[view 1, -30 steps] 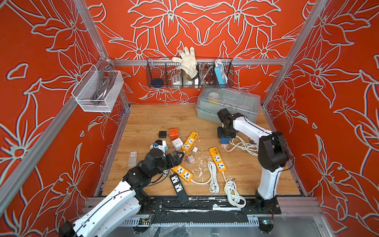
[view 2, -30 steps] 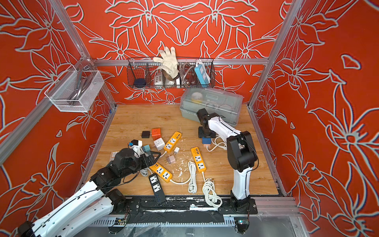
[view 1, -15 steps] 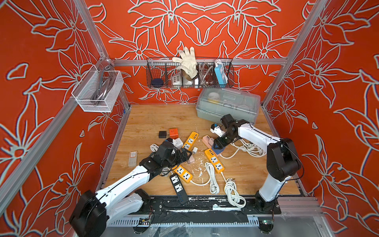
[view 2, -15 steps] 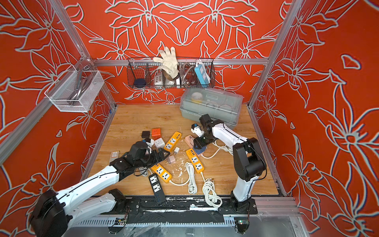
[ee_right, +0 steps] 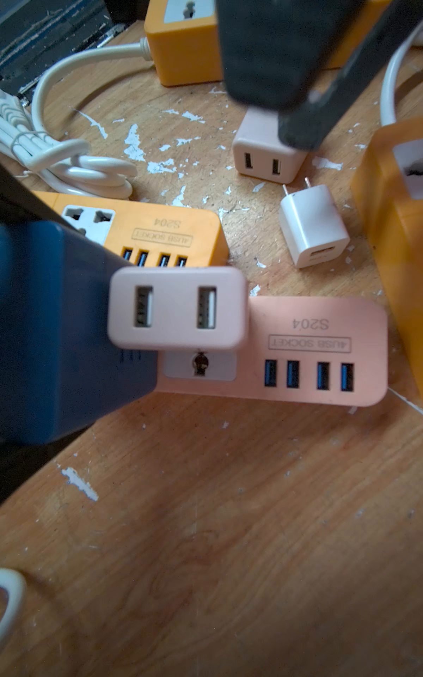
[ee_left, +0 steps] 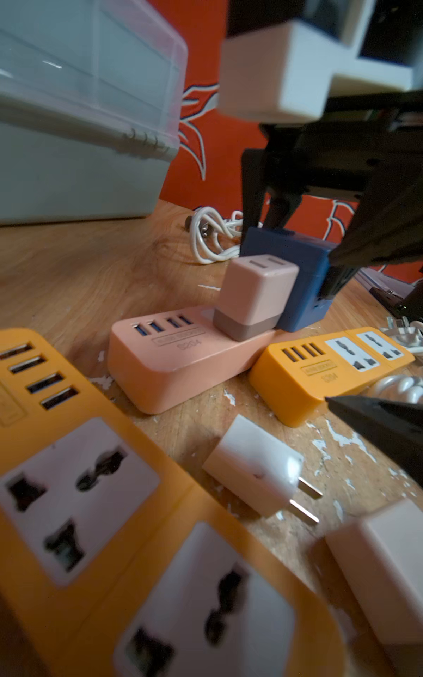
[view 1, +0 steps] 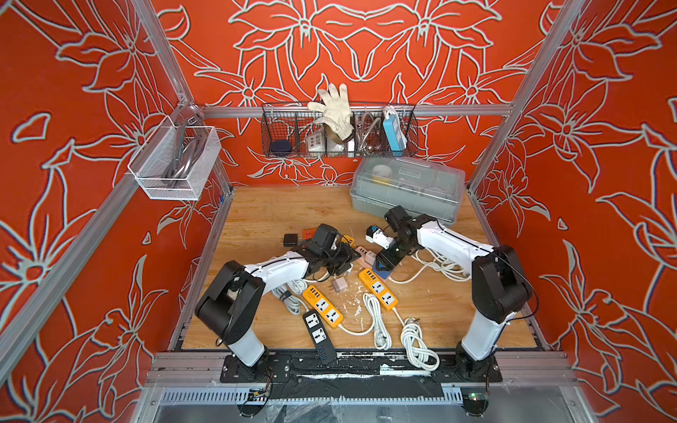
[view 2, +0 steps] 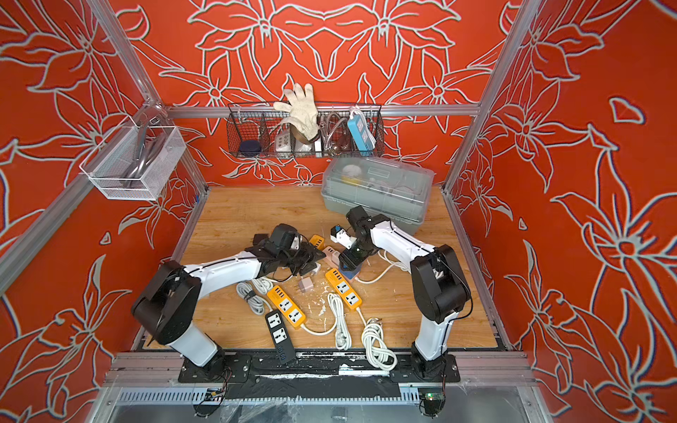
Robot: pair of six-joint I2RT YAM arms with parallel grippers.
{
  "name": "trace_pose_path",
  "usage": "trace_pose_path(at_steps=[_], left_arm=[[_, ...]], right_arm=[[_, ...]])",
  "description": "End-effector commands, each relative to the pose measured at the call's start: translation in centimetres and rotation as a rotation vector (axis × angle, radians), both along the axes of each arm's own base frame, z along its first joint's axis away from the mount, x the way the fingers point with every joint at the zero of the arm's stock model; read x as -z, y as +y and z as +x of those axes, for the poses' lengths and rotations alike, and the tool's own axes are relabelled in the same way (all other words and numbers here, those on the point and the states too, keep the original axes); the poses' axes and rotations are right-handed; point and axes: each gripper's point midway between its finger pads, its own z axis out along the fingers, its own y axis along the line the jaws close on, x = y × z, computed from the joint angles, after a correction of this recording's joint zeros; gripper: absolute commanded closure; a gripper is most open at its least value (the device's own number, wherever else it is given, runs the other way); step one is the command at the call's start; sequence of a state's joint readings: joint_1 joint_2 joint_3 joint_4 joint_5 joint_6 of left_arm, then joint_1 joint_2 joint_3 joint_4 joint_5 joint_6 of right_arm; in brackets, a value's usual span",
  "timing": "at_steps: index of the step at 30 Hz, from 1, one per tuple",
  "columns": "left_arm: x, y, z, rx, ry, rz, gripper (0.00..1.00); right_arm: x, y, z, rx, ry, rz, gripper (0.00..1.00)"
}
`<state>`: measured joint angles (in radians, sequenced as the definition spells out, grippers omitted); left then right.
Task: Pull the plug off the socket
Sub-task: Adjust the socket at the center of the board, then remove the plug from the socket.
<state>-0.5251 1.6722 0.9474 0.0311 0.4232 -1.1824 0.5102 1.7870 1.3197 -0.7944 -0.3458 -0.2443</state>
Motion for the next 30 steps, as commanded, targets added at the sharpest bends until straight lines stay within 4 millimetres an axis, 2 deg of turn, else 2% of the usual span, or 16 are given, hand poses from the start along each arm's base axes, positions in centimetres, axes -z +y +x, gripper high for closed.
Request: trace_pose_path(at_steps=[1,6,15,18,24,30], left_arm=[[0.4,-0.3,1.7,-0.069,0.065,-0.034,0.51],[2.1,-1.7,2.9,-0.083,0.17,-0.046,0.58],[5.8,-1.0,2.1,-0.138,0.326,0.035,0.62],[7.3,-1.0,1.4,-0.134,0.382,0.076,0.62],[10.4,0.9,-1.0,-0.171,0.486,0.173,0.64],[12.3,2.5,-2.9,-0.193,0.531,0.231,0.65]], right_arm=[[1.3,0.4,-2.4,-0.012,0.104,-0.015,0.68],[1.3,0.6,-2.7,-0.006,0.115,-0.009,0.69],[1.1,1.0,-2.7,0.003,0.118,0.0,0.7],[0.9,1.5,-2.7,-0.004,0.116,0.003,0.71],[-0.2,2.9,-2.6,0.014,0.136,0.034,0.72],[-1.1,3.6,-2.7,0.065,0.17,0.079,0.73]])
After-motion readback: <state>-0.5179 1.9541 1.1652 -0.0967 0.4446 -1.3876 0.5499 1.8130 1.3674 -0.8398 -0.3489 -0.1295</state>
